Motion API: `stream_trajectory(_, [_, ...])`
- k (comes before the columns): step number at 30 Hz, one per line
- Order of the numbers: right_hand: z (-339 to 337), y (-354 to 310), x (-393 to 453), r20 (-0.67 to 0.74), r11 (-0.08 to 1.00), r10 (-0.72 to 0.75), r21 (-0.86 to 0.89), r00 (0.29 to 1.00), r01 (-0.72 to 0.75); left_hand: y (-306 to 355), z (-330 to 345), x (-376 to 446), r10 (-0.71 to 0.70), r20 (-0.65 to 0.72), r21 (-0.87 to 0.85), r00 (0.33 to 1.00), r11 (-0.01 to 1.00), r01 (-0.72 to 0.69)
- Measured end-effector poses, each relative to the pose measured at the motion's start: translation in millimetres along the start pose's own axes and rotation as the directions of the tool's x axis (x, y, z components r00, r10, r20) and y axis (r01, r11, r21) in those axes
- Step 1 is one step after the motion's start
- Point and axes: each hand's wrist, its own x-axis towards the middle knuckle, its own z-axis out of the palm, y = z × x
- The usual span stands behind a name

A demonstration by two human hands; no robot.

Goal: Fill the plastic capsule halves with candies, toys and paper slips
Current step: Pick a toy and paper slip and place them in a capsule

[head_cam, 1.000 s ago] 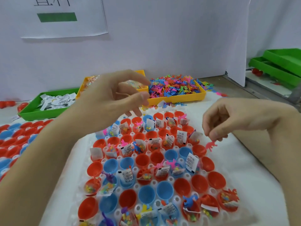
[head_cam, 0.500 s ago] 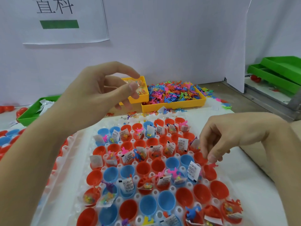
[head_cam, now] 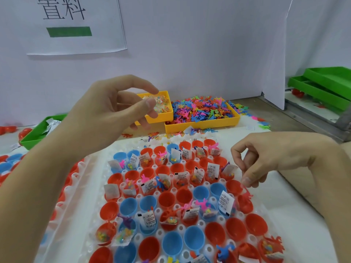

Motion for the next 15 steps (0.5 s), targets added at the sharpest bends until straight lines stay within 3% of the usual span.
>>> stream_trajectory(5, [-3.6,5.2,-6.5,-0.066,0.999,0.020,0.026,0.998,-0.018,-2.6,-2.3,0.5,0.001,0.002,0.015,1.000,1.000,-0.001])
stream_trajectory(8, [-8.2,13.9,-8.9,-0.235,0.999,0.032,0.034,0.972,-0.024,-4.0,-5.2,0.5,0.012,-0.008,0.016,1.000,1.000,-0.012])
stream_trajectory(12, [-15.1,30.2,15.4,-0.583,0.997,0.029,0.078,0.812,0.020,-4.2,-9.4,0.4,0.022,-0.023,0.035,0.999,0.999,-0.022])
stream_trajectory(15, [-19.1,34.6,42.4,-0.718,0.994,0.027,0.094,0.696,0.058,-3.4,-11.6,0.2,0.025,-0.023,0.047,0.999,0.999,-0.024])
